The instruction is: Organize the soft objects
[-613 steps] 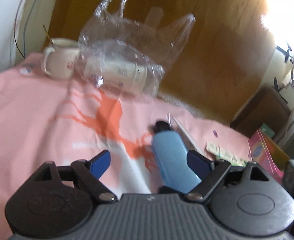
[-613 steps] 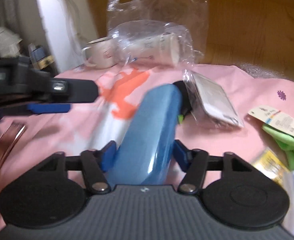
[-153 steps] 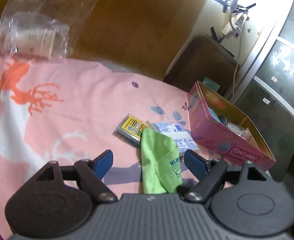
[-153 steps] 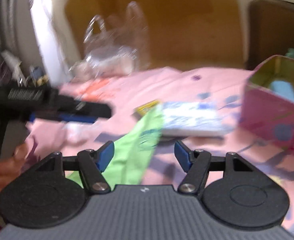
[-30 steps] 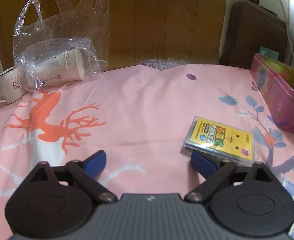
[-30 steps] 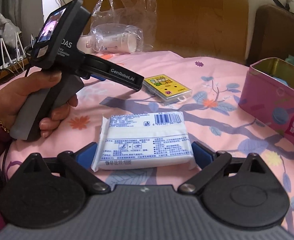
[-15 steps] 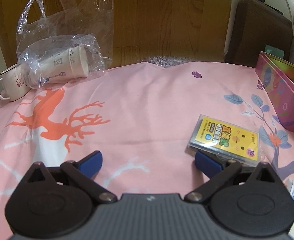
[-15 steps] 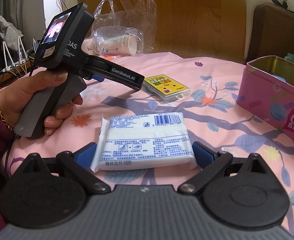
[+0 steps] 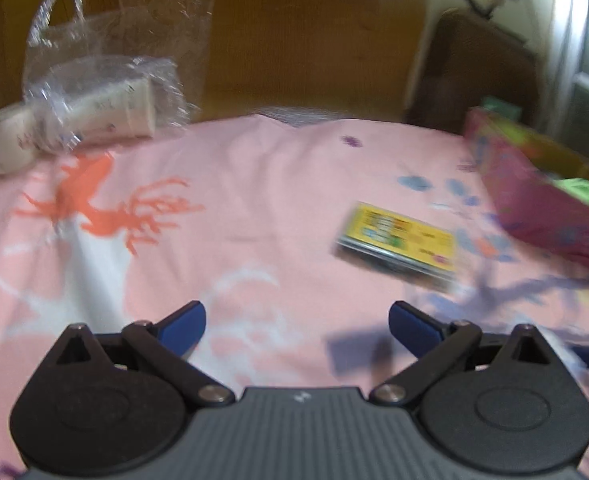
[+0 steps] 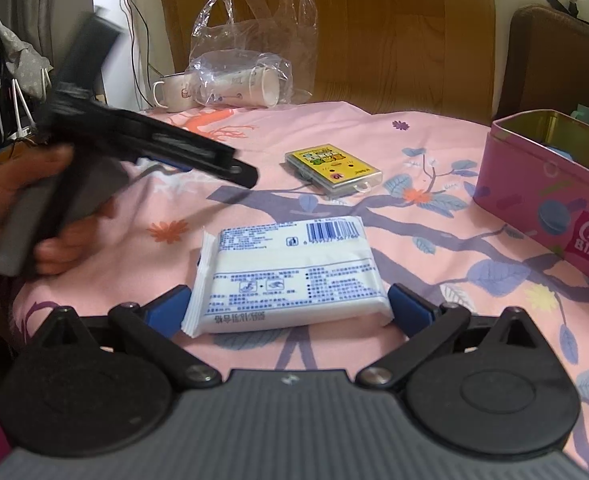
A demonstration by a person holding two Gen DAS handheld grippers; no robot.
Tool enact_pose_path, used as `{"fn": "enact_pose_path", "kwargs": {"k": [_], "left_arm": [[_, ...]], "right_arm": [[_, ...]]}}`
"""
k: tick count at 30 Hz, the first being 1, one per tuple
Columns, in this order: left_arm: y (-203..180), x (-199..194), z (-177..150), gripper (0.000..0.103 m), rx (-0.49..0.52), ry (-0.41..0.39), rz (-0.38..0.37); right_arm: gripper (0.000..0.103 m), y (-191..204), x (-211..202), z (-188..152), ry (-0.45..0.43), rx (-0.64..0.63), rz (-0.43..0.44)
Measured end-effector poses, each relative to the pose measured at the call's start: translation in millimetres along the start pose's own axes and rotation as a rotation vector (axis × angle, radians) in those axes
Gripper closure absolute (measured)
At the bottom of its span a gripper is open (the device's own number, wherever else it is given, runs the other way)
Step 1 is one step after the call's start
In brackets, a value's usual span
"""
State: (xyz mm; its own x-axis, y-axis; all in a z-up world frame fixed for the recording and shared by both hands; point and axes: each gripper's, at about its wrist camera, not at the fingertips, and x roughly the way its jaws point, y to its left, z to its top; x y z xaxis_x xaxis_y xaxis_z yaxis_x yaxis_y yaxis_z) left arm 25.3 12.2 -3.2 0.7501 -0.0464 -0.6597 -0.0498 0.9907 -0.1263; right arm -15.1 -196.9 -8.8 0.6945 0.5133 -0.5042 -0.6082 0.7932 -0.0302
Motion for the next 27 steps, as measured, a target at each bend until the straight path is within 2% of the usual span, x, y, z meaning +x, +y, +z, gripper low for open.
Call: {"fn": "enact_pose_path", "kwargs": {"k": [1, 5, 8, 10, 12, 13, 14, 19, 23, 27], "left_arm": [[-2, -8, -2, 0.009, -0.004, -0.002, -0.042], [-22, -24, -3, 0.010, 0.018, 0.013, -0.245], [-48, -18, -5, 0.016, 0.091, 0.060, -0.323], [-64, -11, -9, 0.027, 0.121, 0.126, -0.372], [-76, -10, -16, 0.028, 0.165, 0.142, -0.375], [-80, -11, -18, 0.036, 0.181, 0.147, -0.381], [-84, -12, -18, 0.036, 0.184, 0.157, -0.385], [-98, -17, 3, 0.039, 0.211, 0.128, -0.372], [-136, -19, 45, 0.038, 0.271, 0.045, -0.401], [-190, 1, 95, 0.035, 0.313, -0.032, -0.446]], "right_arm": [[0.000, 1, 1, 0, 0.002, -0.006, -0.002], [0.000, 1, 2, 1, 0.010, -0.020, -0.008], [0.000, 0, 0, -1, 0.012, -0.031, -0.009], [0.000, -2, -4, -3, 0.009, -0.032, -0.008], [0.000, -3, -8, -7, -0.002, -0.046, 0.003], [0.007, -2, -10, -9, -0.012, -0.057, 0.004], [0.011, -3, -12, -10, -0.021, -0.063, 0.014], [0.013, -18, -22, -6, -0.074, -0.017, 0.004], [0.013, -46, -43, 12, -0.179, 0.008, -0.081], [0.012, -89, -59, 36, -0.262, 0.036, -0.219]]}}
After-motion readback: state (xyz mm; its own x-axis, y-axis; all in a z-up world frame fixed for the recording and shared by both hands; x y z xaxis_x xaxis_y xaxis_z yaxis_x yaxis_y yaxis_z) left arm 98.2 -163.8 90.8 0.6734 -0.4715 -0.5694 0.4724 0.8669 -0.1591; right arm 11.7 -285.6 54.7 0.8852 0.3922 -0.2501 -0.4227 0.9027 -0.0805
